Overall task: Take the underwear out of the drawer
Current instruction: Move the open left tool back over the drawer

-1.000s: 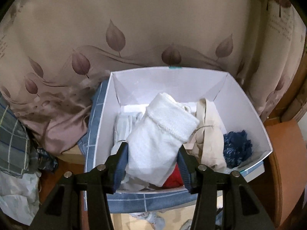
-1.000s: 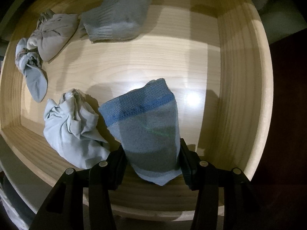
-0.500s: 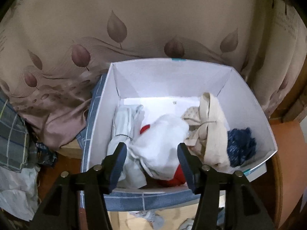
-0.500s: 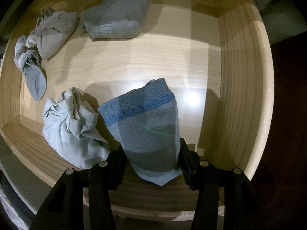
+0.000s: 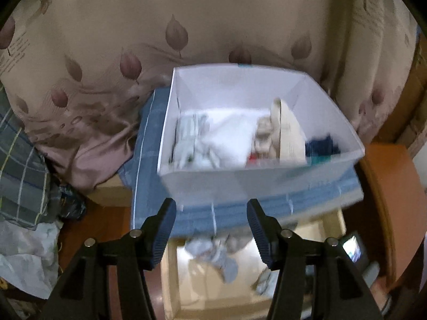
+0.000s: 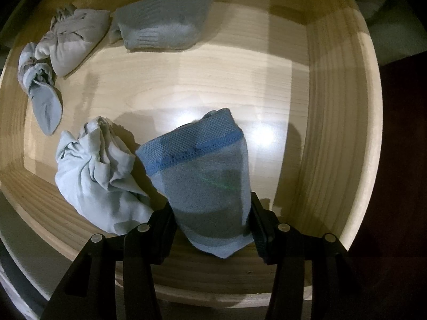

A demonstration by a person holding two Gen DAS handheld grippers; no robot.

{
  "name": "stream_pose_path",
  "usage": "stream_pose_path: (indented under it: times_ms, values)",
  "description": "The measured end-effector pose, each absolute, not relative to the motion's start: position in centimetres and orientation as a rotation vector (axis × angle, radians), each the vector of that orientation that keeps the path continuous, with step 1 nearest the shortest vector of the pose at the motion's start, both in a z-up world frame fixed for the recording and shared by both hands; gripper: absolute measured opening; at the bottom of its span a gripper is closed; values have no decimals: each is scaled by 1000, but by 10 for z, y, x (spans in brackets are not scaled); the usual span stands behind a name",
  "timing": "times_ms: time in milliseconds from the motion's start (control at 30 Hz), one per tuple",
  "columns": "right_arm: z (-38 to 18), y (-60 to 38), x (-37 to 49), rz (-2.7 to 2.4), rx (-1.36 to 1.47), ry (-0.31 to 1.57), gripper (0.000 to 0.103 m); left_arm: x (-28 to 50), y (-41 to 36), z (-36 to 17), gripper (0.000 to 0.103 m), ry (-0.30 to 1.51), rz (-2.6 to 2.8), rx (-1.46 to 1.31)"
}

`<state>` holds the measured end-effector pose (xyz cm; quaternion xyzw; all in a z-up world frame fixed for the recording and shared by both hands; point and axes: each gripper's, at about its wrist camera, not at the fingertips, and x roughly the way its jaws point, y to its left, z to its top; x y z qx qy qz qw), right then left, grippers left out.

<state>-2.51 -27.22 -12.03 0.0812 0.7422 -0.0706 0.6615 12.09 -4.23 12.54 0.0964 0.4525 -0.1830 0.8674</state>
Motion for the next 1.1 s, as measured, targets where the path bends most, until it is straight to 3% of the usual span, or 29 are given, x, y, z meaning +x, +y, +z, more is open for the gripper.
stream_pose_path:
  times_ms: [300, 600, 1100]
  values:
    - [-125, -255, -24, -182, 112, 1685, 46, 76, -16, 34, 57, 1117, -318, 225]
    - [-117, -245, -28, -210, 111, 1623, 42, 53, 1, -29, 57, 1154, -190, 157]
    - [-94, -230, -41, -243, 99, 1455, 40, 53, 22, -35, 57, 1094, -101, 69]
